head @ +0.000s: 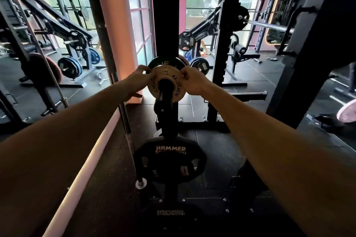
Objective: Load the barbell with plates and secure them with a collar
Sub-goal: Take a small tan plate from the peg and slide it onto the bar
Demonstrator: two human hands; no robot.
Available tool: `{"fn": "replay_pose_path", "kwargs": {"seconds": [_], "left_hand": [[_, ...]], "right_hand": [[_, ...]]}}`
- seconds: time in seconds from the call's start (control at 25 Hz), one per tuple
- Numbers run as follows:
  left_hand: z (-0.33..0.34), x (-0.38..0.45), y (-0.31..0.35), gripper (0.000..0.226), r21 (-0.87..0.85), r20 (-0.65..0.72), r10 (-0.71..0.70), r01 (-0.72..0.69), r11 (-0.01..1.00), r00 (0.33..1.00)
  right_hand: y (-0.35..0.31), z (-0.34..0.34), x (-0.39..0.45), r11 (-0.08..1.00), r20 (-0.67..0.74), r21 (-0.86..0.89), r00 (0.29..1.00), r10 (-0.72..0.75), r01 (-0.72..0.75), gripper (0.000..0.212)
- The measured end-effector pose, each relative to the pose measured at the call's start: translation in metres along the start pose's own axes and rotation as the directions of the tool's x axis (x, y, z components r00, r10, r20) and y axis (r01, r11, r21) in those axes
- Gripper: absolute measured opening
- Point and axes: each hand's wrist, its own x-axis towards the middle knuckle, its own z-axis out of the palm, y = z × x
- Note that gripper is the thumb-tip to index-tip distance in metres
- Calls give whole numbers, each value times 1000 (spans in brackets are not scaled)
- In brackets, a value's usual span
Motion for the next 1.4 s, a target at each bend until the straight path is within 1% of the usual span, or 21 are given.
{"fn": "replay_pose_path", "kwargs": {"seconds": [0.08, 0.16, 0.2, 0.28, 0.32, 0.4, 0.44, 0.52, 0.64, 0.76, 0.88, 1.0, 1.04, 1.12, 1.2, 1.24, 1.32, 1.4], "left_hand": [[0, -11, 1, 29, -2, 71, 49, -49, 999, 996], [2, -31, 2, 17, -25, 99, 94, -92, 995, 991], [3, -43, 3, 15, -30, 101, 111, -109, 994, 989], [4, -69, 5, 19, -24, 103, 117, -115, 993, 988], [4, -83, 5, 22, -16, 97, 114, -113, 993, 989], [6, -117, 7, 28, 21, 50, 135, -136, 990, 990], [9, -135, 8, 28, 40, 17, 155, -155, 987, 988], [17, -173, 12, 25, 46, -41, 178, -176, 983, 983], [35, -222, 29, 20, 25, -114, 204, -203, 979, 972], [62, -263, 62, 16, 13, -173, 296, -298, 954, 939], [96, -294, 103, 17, -49, -186, 395, -410, 911, 900], [130, -320, 146, 15, -120, -190, 483, -508, 853, 855], [145, -330, 160, 15, -154, -172, 515, -540, 828, 839], [177, -350, 187, 14, -237, -111, 573, -582, 778, 812], [212, -373, 210, 15, -320, -47, 625, -605, 729, 779], [231, -386, 221, 16, -343, -40, 660, -631, 696, 750], [260, -409, 240, 21, -369, -70, 714, -683, 631, 697], [290, -435, 260, 23, -419, -64, 744, -694, 585, 666]], "right_hand": [[-3, 7, -17, 997, 48, 82, 999, 6, -10, 26], [-10, 12, -39, 978, 60, 210, 998, 10, -22, 24], [-13, 13, -50, 966, 55, 258, 998, 13, -27, 27], [-21, 13, -71, 952, 47, 306, 999, 10, -24, 33], [-24, 13, -81, 948, 50, 318, 999, 1, -17, 31], [-31, 10, -108, 939, 62, 345, 998, -27, 4, 20], [-34, 8, -123, 931, 65, 364, 997, -44, 18, 15], [-39, 2, -155, 913, 64, 407, 995, -74, 42, 14], [-45, -14, -198, 889, 15, 452, 996, -83, 68, 16], [-45, -51, -241, 863, -72, 500, 997, -42, 73, 13], [-42, -101, -282, 845, -189, 525, 982, 4, 98, 11], [-36, -151, -325, 835, -300, 538, 952, 62, 116, 11], [-32, -167, -342, 832, -340, 542, 936, 88, 118, 11], [-24, -200, -378, 846, -437, 520, 888, 142, 121, 12], [-17, -228, -415, 868, -531, 485, 826, 191, 111, 16], [-12, -242, -434, 875, -570, 471, 795, 208, 109, 19], [-5, -263, -467, 885, -613, 457, 754, 238, 93, 22], [4, -286, -502, 895, -646, 440, 718, 258, 74, 27]]}}
